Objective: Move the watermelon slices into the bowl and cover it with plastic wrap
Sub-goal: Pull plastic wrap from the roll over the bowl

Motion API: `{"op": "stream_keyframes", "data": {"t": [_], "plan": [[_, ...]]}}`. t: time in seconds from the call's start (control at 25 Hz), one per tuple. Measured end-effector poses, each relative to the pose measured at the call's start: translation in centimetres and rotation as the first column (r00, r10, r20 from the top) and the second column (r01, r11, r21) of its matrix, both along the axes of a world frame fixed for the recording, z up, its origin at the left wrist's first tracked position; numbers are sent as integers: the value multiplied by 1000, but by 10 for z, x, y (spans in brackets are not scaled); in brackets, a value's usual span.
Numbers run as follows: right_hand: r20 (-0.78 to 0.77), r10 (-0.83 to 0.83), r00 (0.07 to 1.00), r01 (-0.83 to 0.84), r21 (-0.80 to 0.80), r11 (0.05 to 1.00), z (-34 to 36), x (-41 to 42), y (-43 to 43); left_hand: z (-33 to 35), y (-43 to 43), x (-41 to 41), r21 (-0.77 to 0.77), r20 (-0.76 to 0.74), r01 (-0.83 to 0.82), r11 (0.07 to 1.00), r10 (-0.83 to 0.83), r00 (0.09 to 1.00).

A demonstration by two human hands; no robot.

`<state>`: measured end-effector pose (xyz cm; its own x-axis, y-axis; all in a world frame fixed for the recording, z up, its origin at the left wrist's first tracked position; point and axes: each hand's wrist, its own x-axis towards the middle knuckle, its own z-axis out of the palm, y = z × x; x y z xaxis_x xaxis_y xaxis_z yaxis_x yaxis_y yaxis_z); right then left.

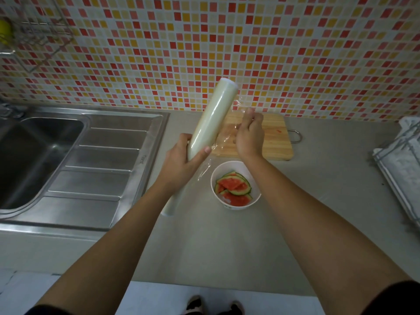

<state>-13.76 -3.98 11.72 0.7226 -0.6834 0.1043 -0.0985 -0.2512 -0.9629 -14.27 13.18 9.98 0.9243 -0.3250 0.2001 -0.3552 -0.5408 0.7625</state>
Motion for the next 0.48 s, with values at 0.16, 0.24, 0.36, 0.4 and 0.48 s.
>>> {"op": "stream_keyframes", "data": {"t": [0.16, 0.24, 0.36, 0.4, 0.48], "plan": [[-60, 153, 986, -151, 30, 988, -13, -13, 24, 11, 1, 20, 52, 80, 5, 999, -9, 997], [-69, 249, 966, -242, 97, 965, -21, -18, 40, 17, 3, 29, 65, 126, -6, 998, -2, 992], [-25, 342, 939, -327, 237, 915, -29, -21, 56, 18, 5, 38, 72, 120, -13, 997, 4, 993], [-4, 358, 934, -346, 245, 906, -31, -20, 59, 18, 5, 40, 73, 113, -3, 997, -5, 994], [33, 371, 928, -369, 228, 901, -36, -19, 60, 16, 5, 41, 77, 100, 9, 997, -17, 995]]}}
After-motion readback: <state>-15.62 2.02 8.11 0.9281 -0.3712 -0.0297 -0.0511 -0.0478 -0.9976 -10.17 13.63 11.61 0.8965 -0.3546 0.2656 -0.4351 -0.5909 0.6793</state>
